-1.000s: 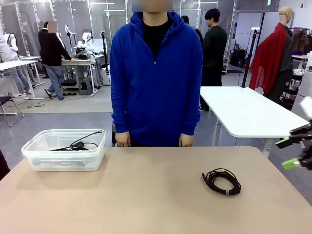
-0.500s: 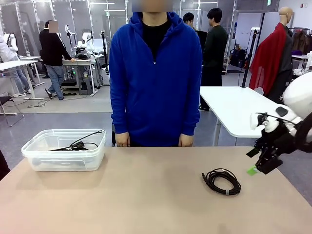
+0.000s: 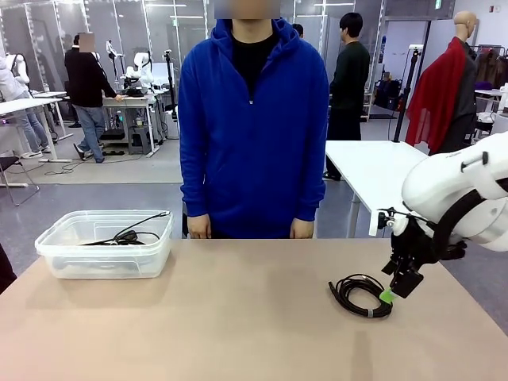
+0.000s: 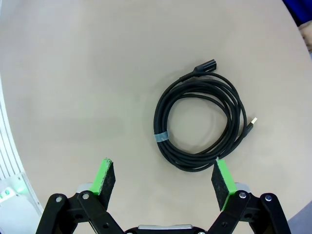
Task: Organize and store the cables.
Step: Place the USB Extension Cable into the Organizing box.
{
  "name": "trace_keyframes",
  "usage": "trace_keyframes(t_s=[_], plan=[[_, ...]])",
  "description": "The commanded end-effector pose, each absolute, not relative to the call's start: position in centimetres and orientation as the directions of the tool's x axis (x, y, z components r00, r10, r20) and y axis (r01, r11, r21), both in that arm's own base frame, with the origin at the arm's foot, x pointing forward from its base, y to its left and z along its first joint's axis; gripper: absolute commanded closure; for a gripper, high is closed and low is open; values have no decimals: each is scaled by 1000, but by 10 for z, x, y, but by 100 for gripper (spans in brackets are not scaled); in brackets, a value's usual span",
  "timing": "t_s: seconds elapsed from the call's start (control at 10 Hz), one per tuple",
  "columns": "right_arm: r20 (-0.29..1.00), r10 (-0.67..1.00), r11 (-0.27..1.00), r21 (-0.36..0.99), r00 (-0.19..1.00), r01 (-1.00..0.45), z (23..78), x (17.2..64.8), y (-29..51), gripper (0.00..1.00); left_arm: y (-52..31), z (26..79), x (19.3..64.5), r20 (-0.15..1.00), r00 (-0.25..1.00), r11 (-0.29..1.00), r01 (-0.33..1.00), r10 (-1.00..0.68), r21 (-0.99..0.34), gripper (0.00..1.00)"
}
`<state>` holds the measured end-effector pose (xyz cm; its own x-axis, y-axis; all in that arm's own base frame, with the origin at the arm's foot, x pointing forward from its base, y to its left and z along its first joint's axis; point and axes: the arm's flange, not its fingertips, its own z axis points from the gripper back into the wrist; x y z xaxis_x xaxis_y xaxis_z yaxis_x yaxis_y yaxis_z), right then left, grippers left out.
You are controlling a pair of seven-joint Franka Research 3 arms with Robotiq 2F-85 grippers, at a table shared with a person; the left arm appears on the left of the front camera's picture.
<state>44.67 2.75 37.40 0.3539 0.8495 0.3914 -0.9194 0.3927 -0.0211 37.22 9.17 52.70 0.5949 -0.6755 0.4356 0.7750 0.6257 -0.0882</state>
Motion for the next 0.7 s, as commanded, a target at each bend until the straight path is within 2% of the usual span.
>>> trace_keyframes(t_s=[0.0,0.6], plan=[[353,858,401,-6,373,-916,370,464,35,0,92,526,370,440,579,611,787,-686,-84,0],[243,909,340,43,340,-940,329,484,61,0,92,526,370,440,579,611,787,-686,-84,0]])
